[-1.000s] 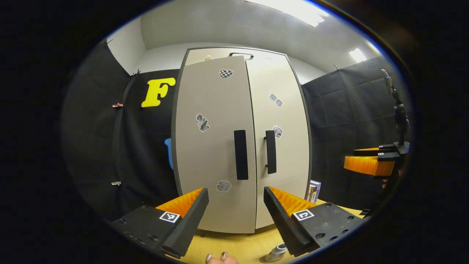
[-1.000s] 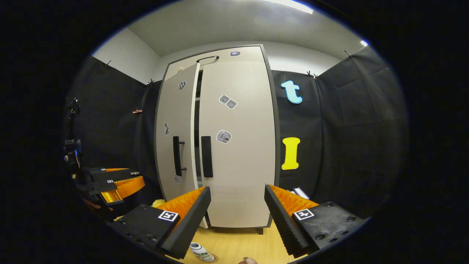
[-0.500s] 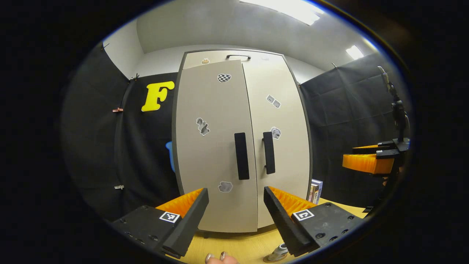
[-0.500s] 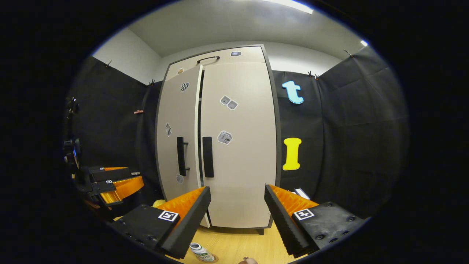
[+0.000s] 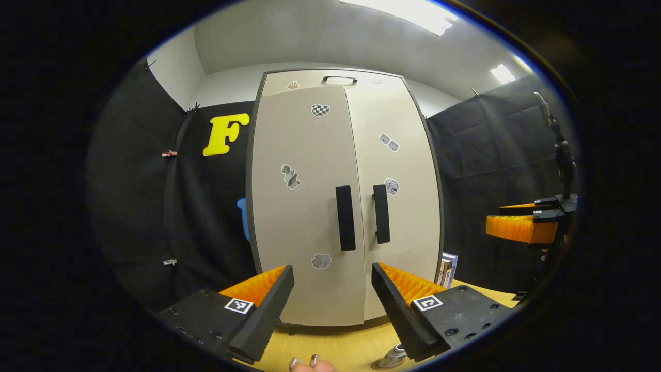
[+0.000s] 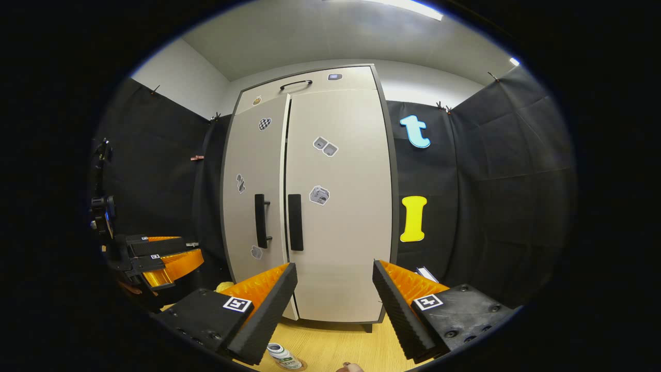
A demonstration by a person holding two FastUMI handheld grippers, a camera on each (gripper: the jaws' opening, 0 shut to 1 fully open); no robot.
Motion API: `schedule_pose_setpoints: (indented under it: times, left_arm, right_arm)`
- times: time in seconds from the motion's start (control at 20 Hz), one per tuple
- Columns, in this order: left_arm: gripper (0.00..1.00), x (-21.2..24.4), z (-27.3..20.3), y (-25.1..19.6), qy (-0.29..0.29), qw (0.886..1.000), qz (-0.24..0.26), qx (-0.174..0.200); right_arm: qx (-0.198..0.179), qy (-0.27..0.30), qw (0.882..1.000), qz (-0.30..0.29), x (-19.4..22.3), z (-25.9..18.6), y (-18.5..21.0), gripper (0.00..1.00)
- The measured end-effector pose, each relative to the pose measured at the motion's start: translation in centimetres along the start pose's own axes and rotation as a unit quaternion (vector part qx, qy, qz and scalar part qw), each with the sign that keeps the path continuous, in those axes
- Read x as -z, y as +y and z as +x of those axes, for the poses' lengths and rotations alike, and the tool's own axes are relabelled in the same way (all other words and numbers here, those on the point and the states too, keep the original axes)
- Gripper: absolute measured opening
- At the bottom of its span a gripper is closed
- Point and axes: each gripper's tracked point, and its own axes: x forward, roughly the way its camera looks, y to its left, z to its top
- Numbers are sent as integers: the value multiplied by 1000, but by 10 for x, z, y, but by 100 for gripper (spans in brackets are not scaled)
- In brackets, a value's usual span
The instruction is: Grasp the bottle in the cabinet with the left hand and place it on the coaster, then close the right door with the right hand and the left door with the left hand.
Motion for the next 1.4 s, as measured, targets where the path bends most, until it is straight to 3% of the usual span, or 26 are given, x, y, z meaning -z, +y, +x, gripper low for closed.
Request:
schedule_pose_setpoints:
  times: [1.4]
  left_arm:
    - [96, -2, 2, 6, -8, 1000, 1, 2]
  right_arm:
    - [2, -10, 1000, 8, -12, 8, 5, 98]
